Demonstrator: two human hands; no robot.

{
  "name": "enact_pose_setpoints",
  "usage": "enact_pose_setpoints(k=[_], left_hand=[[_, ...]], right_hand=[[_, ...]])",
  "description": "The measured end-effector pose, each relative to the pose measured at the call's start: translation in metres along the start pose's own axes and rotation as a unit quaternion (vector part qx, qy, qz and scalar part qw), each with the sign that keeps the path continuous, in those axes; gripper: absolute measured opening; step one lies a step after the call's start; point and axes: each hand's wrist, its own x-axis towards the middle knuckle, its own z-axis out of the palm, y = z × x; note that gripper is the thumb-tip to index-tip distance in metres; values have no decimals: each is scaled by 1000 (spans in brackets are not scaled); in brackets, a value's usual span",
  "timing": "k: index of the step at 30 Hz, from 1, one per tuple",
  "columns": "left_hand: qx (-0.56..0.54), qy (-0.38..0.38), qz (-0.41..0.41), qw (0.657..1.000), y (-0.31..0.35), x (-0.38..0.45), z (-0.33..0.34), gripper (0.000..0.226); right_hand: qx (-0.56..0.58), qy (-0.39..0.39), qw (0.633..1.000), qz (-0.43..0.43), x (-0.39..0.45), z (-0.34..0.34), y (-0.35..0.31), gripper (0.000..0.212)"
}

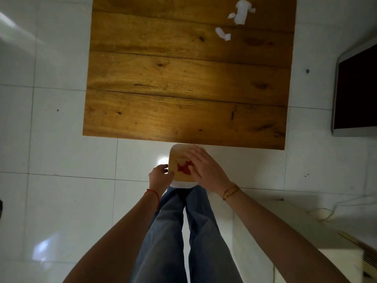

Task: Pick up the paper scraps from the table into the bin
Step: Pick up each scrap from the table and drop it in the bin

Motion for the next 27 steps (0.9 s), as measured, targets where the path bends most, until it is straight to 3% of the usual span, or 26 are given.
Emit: enact_pose_setpoints(k=[13,24,27], left_hand=[[66,-4,90,994,38,-104,-63,25],[105,-43,191,975,94,-153,-90,26],[99,-67,214,970,111,-166,-86,22]], right_hand=[[94,153,965,190,-87,-71,-51,45],[112,293,922,226,-135,-113,-94,29],[120,314,907,254,-150,-123,-96,33]])
